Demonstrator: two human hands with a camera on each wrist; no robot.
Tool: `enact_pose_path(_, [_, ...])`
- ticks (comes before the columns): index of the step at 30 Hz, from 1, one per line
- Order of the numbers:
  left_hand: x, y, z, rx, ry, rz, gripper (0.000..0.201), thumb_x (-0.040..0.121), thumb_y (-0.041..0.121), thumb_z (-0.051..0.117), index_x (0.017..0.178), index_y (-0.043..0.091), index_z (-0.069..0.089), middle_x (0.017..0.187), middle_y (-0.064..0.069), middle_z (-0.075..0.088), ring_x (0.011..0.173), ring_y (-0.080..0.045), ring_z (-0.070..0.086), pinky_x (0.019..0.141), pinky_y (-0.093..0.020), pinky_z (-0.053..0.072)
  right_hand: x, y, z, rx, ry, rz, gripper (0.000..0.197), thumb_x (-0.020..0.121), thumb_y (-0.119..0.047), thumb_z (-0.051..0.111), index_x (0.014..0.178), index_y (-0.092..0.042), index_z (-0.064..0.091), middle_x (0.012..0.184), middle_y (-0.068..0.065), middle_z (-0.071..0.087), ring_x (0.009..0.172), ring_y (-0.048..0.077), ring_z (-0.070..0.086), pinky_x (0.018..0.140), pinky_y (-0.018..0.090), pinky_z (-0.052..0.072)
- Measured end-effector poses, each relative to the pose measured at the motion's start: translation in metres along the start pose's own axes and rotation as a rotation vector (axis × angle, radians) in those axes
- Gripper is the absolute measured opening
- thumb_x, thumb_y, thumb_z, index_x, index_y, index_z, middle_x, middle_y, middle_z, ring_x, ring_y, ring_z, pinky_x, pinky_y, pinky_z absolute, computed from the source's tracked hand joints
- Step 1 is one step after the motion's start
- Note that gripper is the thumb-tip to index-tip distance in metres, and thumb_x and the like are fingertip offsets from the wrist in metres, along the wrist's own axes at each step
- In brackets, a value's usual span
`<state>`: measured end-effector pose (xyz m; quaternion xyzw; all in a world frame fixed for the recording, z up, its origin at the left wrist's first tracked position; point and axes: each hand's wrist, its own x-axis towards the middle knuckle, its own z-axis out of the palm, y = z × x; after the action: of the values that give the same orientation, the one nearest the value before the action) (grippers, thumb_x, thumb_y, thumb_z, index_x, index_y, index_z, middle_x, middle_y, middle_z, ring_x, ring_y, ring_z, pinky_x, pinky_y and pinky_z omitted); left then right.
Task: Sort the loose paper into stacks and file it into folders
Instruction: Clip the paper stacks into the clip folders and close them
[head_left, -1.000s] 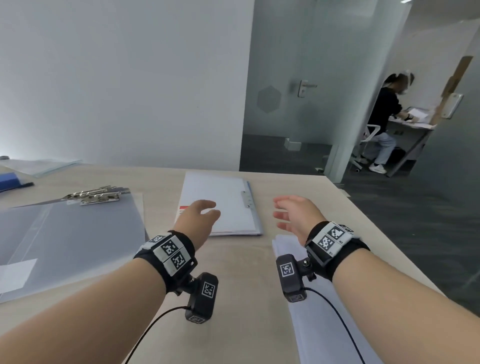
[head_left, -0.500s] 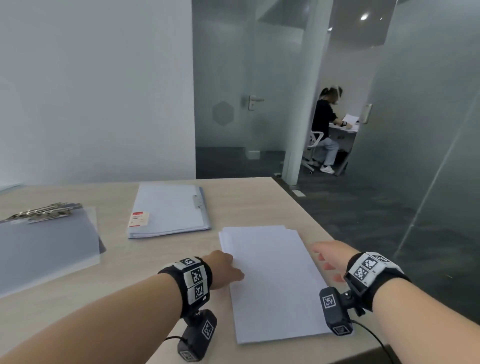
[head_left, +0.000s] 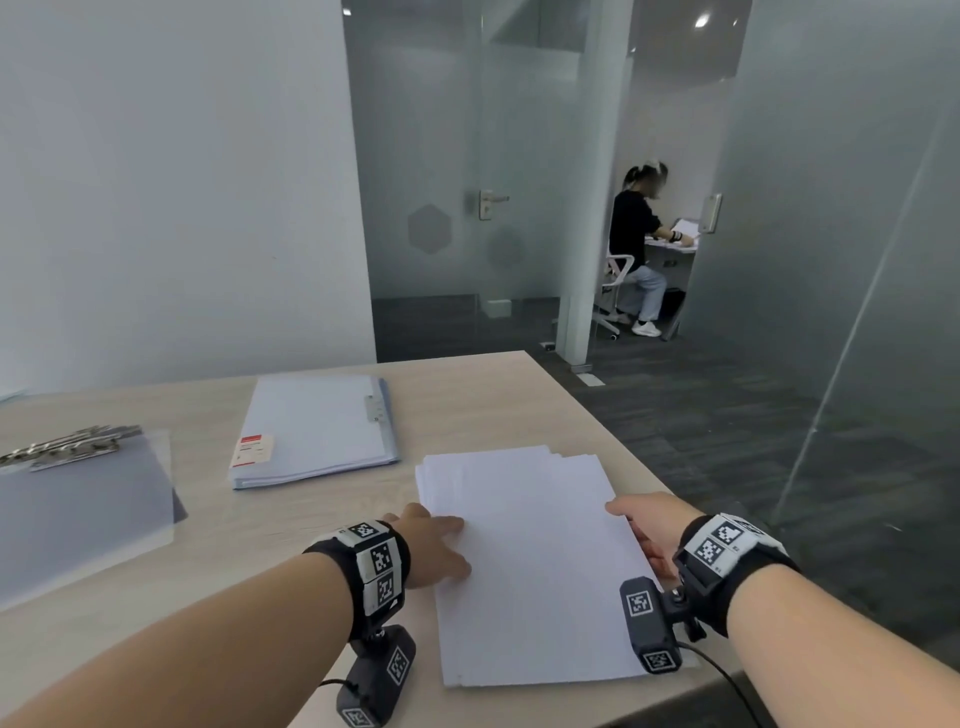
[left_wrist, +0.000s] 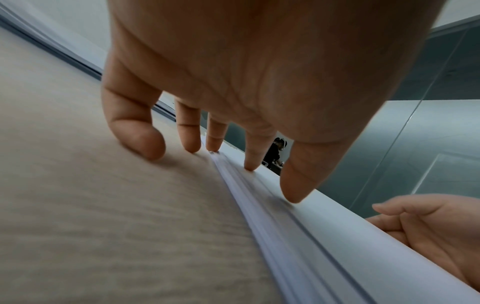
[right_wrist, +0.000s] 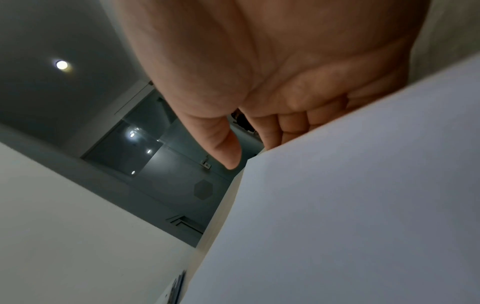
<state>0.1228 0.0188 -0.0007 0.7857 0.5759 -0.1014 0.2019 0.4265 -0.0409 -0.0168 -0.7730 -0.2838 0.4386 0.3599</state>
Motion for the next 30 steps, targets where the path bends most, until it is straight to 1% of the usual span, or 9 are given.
enact_pose_path(4, [0.001, 0.002, 0.001, 0.004, 0.030, -0.012, 0.077, 0.084, 0.064, 0.053, 0.150, 0.029, 0.037, 0.155, 0.000, 0.030, 0.140, -0.033, 0.031, 0.113, -0.047, 0.033, -0.010, -0.009, 0.003, -0.120, 0.006, 0.008, 0.025, 0.092, -0.033, 0.065, 0.083, -0.010, 0.063, 0.075, 0.008, 0.063, 0.061, 0.024, 0.056, 0.060, 0.026, 0.040])
enact_pose_path(10, [0.003, 0.002, 0.000, 0.019, 0.012, 0.003, 0.075, 0.084, 0.065, 0.055, 0.149, 0.033, 0.038, 0.155, 0.001, 0.028, 0.140, -0.033, 0.030, 0.115, -0.049, 0.031, -0.009, -0.013, 0.004, -0.173, -0.010, -0.010, 0.023, 0.098, -0.025, 0.059, 0.085, -0.006, 0.060, 0.080, 0.011, 0.061, 0.048, 0.017, 0.048, 0.035, 0.015, 0.029])
enact_pose_path(13, [0.005, 0.001, 0.000, -0.004, 0.024, 0.004, 0.079, 0.082, 0.067, 0.056, 0.151, 0.039, 0.033, 0.156, 0.003, 0.027, 0.142, -0.032, 0.028, 0.116, -0.048, 0.030, -0.003, -0.011, 0.002, -0.209, 0.005, -0.035, 0.023, 0.094, -0.023, 0.064, 0.087, -0.001, 0.066, 0.074, 0.011, 0.064, 0.053, 0.021, 0.056, 0.044, 0.019, 0.037])
enact_pose_path(15, [0.008, 0.000, 0.002, -0.016, 0.033, -0.008, 0.084, 0.079, 0.069, 0.056, 0.153, 0.038, 0.029, 0.156, 0.002, 0.027, 0.143, -0.033, 0.027, 0.115, -0.048, 0.030, 0.000, -0.011, 0.003, -0.220, 0.010, -0.078, 0.031, 0.089, -0.020, 0.067, 0.100, 0.008, 0.069, 0.089, 0.020, 0.073, 0.077, 0.035, 0.069, 0.064, 0.034, 0.054])
enact_pose_path(17, [0.010, -0.001, 0.003, -0.020, 0.044, -0.026, 0.085, 0.077, 0.072, 0.055, 0.149, 0.029, 0.036, 0.155, 0.001, 0.030, 0.141, -0.034, 0.030, 0.114, -0.049, 0.032, 0.008, -0.008, 0.002, -0.225, 0.020, -0.107, 0.039, 0.085, -0.020, 0.068, 0.107, 0.012, 0.068, 0.105, 0.026, 0.073, 0.100, 0.044, 0.070, 0.090, 0.051, 0.055])
enact_pose_path(18, [0.010, -0.001, 0.003, -0.017, 0.044, -0.027, 0.082, 0.077, 0.072, 0.055, 0.145, 0.027, 0.041, 0.153, 0.000, 0.031, 0.140, -0.034, 0.032, 0.113, -0.049, 0.033, 0.009, -0.008, 0.002, -0.229, 0.021, -0.109, 0.038, 0.086, -0.020, 0.067, 0.107, 0.012, 0.068, 0.105, 0.026, 0.073, 0.102, 0.045, 0.069, 0.091, 0.050, 0.054])
enact_pose_path(23, [0.008, -0.001, 0.000, -0.020, 0.018, -0.018, 0.074, 0.081, 0.069, 0.055, 0.144, 0.033, 0.043, 0.154, 0.001, 0.030, 0.141, -0.033, 0.029, 0.115, -0.049, 0.031, 0.005, -0.008, 0.005, -0.193, -0.001, -0.100, 0.022, 0.089, -0.022, 0.068, 0.086, 0.000, 0.068, 0.077, 0.016, 0.068, 0.060, 0.028, 0.060, 0.055, 0.028, 0.041])
enact_pose_path(26, [0.007, -0.002, -0.001, -0.040, 0.018, -0.021, 0.078, 0.082, 0.069, 0.056, 0.152, 0.043, 0.032, 0.157, 0.003, 0.027, 0.145, -0.031, 0.025, 0.118, -0.047, 0.027, 0.006, -0.009, 0.002, -0.170, -0.010, -0.121, 0.024, 0.089, -0.020, 0.071, 0.096, 0.003, 0.073, 0.097, 0.021, 0.076, 0.087, 0.035, 0.072, 0.081, 0.042, 0.059])
enact_pose_path(30, [0.006, -0.002, -0.001, -0.028, 0.004, -0.012, 0.079, 0.082, 0.068, 0.057, 0.152, 0.049, 0.027, 0.157, 0.003, 0.026, 0.145, -0.031, 0.024, 0.118, -0.049, 0.026, 0.006, -0.009, -0.001, -0.168, -0.029, -0.137, 0.020, 0.088, -0.015, 0.073, 0.100, 0.001, 0.074, 0.104, 0.020, 0.075, 0.102, 0.039, 0.071, 0.101, 0.052, 0.052])
